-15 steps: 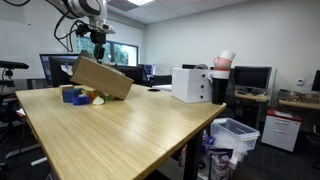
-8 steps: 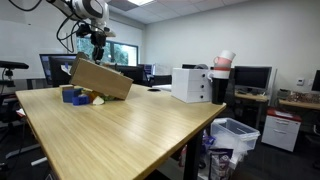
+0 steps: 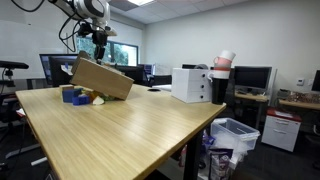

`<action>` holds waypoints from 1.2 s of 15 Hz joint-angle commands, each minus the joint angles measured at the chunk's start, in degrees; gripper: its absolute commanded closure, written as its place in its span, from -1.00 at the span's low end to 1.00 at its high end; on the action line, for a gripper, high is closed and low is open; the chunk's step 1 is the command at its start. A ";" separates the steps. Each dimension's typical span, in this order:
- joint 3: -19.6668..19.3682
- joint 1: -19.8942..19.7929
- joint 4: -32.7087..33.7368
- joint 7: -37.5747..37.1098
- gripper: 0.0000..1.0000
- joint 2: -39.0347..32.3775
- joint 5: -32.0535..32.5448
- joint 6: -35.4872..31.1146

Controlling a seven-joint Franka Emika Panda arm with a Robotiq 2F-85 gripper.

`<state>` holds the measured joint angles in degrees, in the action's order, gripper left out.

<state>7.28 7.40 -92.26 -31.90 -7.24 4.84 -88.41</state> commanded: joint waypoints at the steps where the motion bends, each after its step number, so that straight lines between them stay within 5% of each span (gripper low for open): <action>1: -1.24 0.31 -2.31 -4.29 0.96 3.05 -0.42 -1.46; 18: -1.72 -1.67 -18.47 -16.55 0.96 18.22 -0.83 -17.78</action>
<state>4.68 6.73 -105.04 -46.10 5.97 4.42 -102.67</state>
